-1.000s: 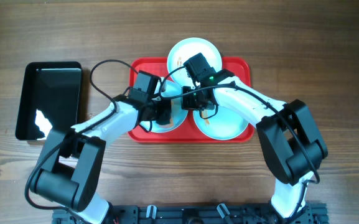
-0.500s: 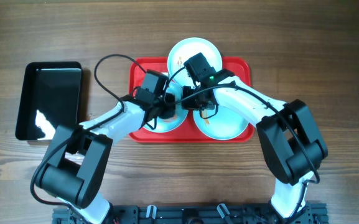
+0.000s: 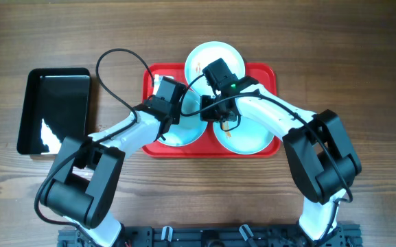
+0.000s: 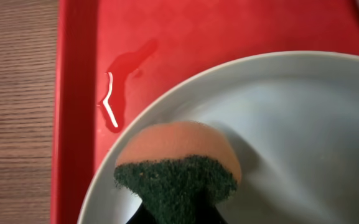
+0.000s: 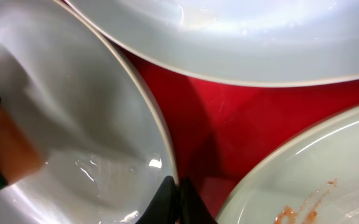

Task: Clean dirty plates on tray and stack at the side
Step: 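Keep scrubbing the plate center with the sponge in circles, then wipe the sponge across the plate's lower area toward the smear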

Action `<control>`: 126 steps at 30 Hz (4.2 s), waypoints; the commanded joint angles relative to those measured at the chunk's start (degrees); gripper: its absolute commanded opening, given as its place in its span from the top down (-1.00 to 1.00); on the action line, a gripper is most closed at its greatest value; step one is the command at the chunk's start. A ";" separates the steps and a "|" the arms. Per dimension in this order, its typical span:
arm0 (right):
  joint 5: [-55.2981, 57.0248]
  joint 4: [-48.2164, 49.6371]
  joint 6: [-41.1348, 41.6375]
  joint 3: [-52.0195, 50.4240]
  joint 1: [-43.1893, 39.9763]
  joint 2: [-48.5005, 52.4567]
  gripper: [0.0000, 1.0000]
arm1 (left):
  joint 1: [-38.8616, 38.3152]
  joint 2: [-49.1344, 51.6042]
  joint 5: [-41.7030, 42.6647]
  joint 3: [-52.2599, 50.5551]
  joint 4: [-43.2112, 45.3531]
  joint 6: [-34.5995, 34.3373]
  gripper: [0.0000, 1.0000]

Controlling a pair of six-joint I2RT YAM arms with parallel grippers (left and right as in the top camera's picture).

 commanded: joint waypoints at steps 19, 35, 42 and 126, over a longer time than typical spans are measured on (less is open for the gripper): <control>1.68 -1.09 -0.26 0.37 -0.31 1.49 0.91 | 0.13 -8.98 18.27 -1.95 -4.68 1.14 0.33; 1.68 -1.18 -0.92 0.37 -0.31 1.49 0.91 | 0.13 -9.22 14.14 -1.95 -5.86 1.18 -0.04; 1.68 -1.16 -0.94 0.37 -0.31 1.49 0.91 | 0.13 -11.87 14.16 -1.95 -5.88 1.18 0.01; 1.66 -0.96 0.66 0.37 -0.31 1.49 0.91 | -1.42 -2.01 26.84 -1.97 -2.56 -7.89 0.92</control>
